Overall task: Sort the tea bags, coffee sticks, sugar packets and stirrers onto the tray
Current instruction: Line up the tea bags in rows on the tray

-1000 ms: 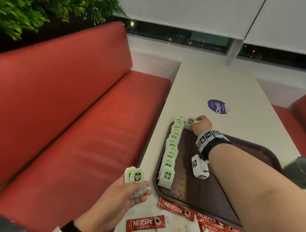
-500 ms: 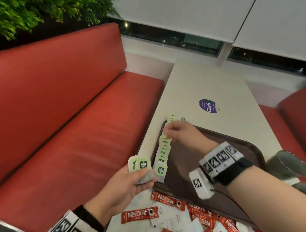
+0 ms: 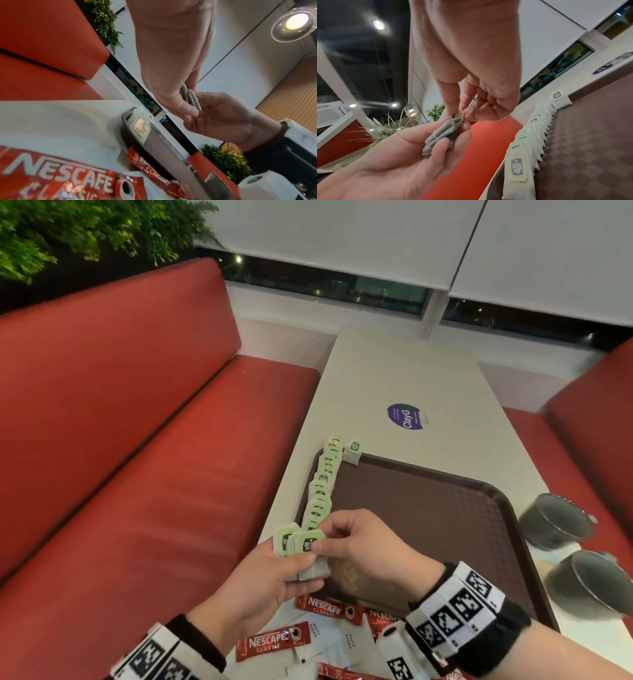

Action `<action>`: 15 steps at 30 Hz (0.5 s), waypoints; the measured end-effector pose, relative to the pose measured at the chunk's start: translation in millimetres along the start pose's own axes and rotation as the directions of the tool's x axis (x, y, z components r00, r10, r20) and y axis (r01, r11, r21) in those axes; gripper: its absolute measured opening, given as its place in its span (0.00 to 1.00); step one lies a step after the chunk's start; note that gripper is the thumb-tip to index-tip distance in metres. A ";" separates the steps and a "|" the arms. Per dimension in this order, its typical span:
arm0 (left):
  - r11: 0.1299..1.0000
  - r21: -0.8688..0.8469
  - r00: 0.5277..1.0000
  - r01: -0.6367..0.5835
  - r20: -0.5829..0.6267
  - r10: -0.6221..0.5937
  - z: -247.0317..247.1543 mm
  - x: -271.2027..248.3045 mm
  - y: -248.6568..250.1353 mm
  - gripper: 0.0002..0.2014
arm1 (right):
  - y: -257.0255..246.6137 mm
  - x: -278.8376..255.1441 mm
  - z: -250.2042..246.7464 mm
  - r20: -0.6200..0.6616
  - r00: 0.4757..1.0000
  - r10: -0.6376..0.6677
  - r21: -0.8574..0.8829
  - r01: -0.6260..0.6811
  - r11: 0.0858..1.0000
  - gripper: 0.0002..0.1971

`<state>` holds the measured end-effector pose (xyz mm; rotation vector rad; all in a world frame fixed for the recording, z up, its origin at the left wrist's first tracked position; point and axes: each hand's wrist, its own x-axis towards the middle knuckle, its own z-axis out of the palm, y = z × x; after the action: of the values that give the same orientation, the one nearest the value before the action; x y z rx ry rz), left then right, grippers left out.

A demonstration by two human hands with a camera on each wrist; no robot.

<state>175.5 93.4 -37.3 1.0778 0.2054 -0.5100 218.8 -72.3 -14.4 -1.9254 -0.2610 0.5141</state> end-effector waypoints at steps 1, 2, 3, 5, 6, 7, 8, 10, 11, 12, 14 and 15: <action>1.000 -0.012 1.000 0.000 0.001 0.000 0.9 0.8 0.4 0.15 | 1.5 -0.9 -0.9 -0.027 1.000 0.000 -0.002 0.000 1.000 0.06; 1.000 -0.026 1.000 -0.001 0.002 0.001 1.7 1.8 0.7 0.16 | 2.6 -1.5 -1.8 -0.059 0.998 0.006 -0.009 -0.007 1.000 0.05; 0.999 -0.036 1.000 -0.005 -0.001 0.005 2.4 3.0 0.9 0.16 | 3.4 -1.9 -2.2 -0.091 0.996 0.018 -0.003 -0.019 1.000 0.02; 0.999 -0.034 1.000 -0.018 -0.008 0.018 2.9 5.5 0.9 0.15 | 5.8 -2.4 -1.8 -0.132 0.989 0.064 0.080 -0.053 0.995 0.03; 0.999 -0.029 1.000 -0.029 -0.011 0.028 2.8 6.9 0.9 0.15 | 7.2 -2.7 -0.4 -0.135 0.987 0.083 0.137 -0.064 0.989 0.04; 0.999 -0.025 0.999 -0.041 -0.016 0.040 3.0 8.1 1.0 0.15 | 8.1 -3.0 1.2 -0.126 0.987 0.095 0.177 -0.072 0.981 0.03; 0.998 -0.022 0.998 -0.053 -0.025 0.053 2.9 9.1 1.4 0.15 | 8.4 -2.8 2.7 -0.111 0.989 0.100 0.200 -0.076 0.977 0.02; 0.996 -0.032 0.995 -0.080 -0.056 0.078 2.1 10.9 2.5 0.14 | 7.9 0.1 0.9 -0.091 0.991 0.096 0.200 -0.076 0.977 0.03; 0.995 -0.044 0.993 -0.088 -0.080 0.084 1.0 11.4 3.2 0.13 | 6.7 3.3 -2.7 -0.099 0.991 0.093 0.185 -0.074 0.980 0.03; 0.994 -0.054 0.990 -0.092 -0.110 0.086 -1.0 12.0 3.9 0.13 | 6.0 8.8 -8.8 -0.129 0.988 0.089 0.165 -0.068 0.984 0.04; 0.995 -0.056 0.981 -0.085 -0.178 0.074 -7.4 13.1 4.0 0.12 | 5.9 26.6 -27.1 -0.259 0.963 0.070 0.100 -0.045 0.994 0.07; 0.996 -0.057 0.977 -0.073 -0.204 0.060 -11.2 13.2 3.5 0.10 | 6.6 38.6 -38.8 -0.335 0.941 0.054 0.054 -0.038 0.998 0.09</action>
<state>189.6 100.6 -45.1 1.0698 0.3608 -0.3313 270.6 -91.0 -16.4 -1.9403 0.0176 0.2119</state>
